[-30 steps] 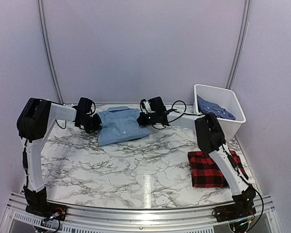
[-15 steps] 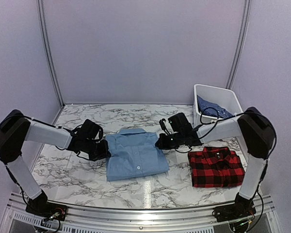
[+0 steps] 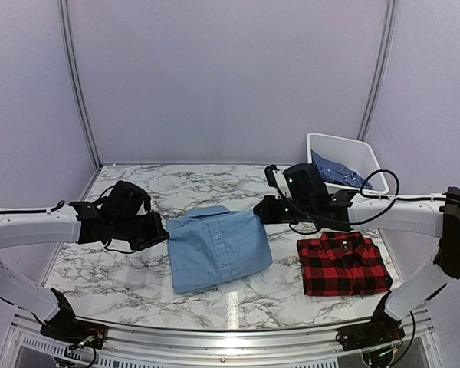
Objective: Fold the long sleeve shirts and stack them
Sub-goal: Move the 2/3-rectangle-folded shirt to the center of the board, then fold the 2/3-rectangle-folded shirt at the center of the board.
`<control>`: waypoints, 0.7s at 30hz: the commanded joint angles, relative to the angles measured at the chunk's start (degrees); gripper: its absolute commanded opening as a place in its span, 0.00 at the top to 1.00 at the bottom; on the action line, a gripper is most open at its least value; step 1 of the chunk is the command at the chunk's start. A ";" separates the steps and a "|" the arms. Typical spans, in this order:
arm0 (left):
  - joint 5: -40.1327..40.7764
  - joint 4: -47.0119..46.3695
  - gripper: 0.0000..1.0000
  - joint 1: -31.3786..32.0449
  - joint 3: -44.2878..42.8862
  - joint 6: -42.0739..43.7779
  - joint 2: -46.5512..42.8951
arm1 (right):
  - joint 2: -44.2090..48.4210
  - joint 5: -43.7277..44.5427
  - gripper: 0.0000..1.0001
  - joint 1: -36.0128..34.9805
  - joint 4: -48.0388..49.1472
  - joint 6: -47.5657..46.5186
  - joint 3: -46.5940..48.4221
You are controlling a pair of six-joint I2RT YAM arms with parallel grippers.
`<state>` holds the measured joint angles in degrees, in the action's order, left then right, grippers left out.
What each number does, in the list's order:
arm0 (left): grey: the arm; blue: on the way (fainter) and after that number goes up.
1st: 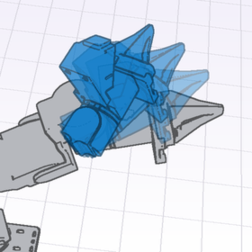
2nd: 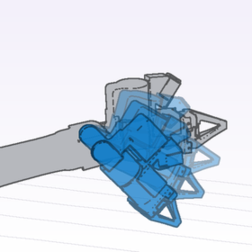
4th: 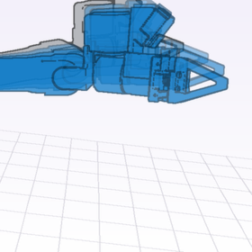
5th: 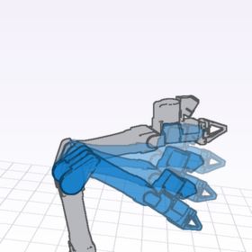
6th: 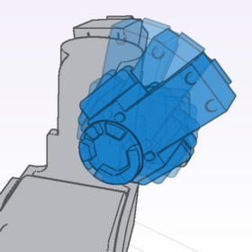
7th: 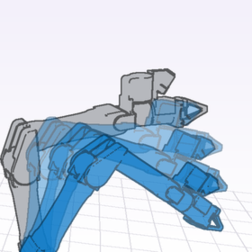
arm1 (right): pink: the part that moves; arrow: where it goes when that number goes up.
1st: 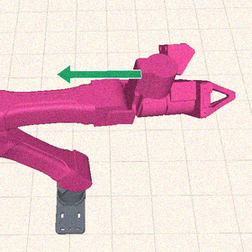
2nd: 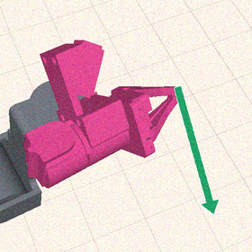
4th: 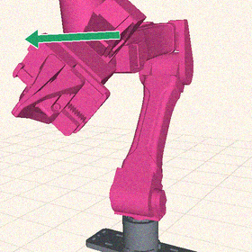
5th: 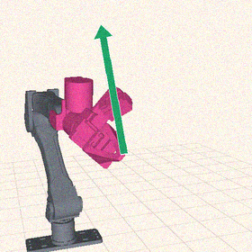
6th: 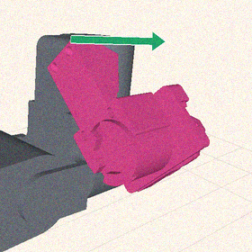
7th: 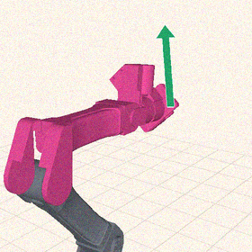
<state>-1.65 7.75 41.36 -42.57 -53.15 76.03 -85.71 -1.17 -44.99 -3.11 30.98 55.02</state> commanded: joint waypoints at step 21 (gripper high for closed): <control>-4.06 9.91 1.00 -9.62 -18.71 9.04 6.19 | -12.40 0.17 1.00 4.52 -7.81 -8.68 27.83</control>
<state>-2.28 15.64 35.03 -57.95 -47.31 79.33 -94.56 2.33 -43.62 -11.07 24.05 76.40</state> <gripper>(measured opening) 0.005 0.002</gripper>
